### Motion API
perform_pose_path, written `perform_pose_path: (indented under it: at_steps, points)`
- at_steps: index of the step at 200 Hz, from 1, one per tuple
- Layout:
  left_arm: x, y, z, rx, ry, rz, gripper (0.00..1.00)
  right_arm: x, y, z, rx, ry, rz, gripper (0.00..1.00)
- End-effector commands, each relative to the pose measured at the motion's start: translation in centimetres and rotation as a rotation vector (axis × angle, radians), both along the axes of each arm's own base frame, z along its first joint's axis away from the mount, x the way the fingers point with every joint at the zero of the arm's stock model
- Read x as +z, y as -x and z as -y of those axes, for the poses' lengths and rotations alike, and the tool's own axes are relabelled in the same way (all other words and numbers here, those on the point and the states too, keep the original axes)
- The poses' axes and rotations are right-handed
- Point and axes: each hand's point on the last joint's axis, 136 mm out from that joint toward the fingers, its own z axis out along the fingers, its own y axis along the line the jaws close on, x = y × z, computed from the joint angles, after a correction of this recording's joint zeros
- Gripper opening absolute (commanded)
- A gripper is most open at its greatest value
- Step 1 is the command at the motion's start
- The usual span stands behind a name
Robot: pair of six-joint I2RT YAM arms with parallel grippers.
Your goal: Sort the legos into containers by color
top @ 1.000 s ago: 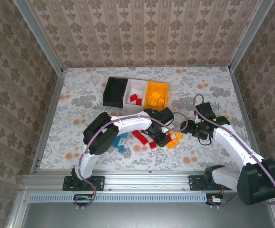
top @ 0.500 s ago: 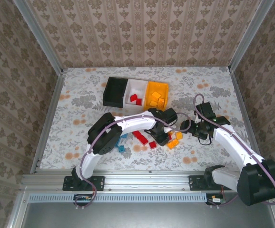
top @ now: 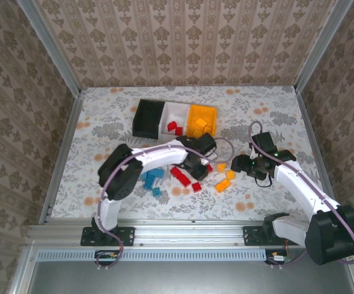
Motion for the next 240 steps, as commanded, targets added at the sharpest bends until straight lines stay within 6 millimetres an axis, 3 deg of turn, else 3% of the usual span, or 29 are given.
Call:
perform_pose_path:
  at_steps: [1, 40, 61, 105, 128, 139, 153, 175, 214, 240]
  points:
    - [4.4, -3.7, -3.3, 0.085, 0.049, 0.097, 0.3, 0.0, -0.5, -0.8, 0.012, 0.006, -0.002, 0.74]
    - [7.4, -9.6, -8.3, 0.248, 0.074, 0.152, 0.3, 0.0, -1.7, -3.0, 0.086, 0.046, -0.019, 0.73]
    - [7.6, -12.9, -10.2, 0.33, 0.082, 0.148, 0.3, -0.1, -2.5, -3.7, 0.119, 0.101, -0.03, 0.74]
    - [6.5, -18.5, -11.0, 0.391, 0.083, 0.135, 0.3, -0.6, -4.5, -5.4, 0.163, 0.139, -0.048, 0.73]
    - [5.6, -20.5, -11.1, 0.403, 0.064, 0.126, 0.3, -1.1, -5.4, -6.3, 0.191, 0.158, -0.066, 0.73]
    - [5.1, -21.1, -10.9, 0.4, 0.056, 0.12, 0.33, -1.5, -5.7, -6.6, 0.202, 0.166, -0.073, 0.73]
    - [4.7, -21.6, -10.8, 0.4, 0.044, 0.11, 0.45, -1.9, -5.9, -7.1, 0.216, 0.175, -0.085, 0.73]
    - [4.7, -21.9, -10.6, 0.401, 0.045, 0.107, 0.5, -2.5, -6.1, -7.6, 0.235, 0.192, -0.1, 0.73]
    - [7.3, -21.5, -10.3, 0.416, 0.093, 0.134, 0.59, -3.1, -6.3, -8.0, 0.257, 0.213, -0.113, 0.73]
    - [9.4, -20.0, -10.3, 0.423, 0.124, 0.159, 0.61, -3.8, -5.9, -7.7, 0.26, 0.232, -0.139, 0.71]
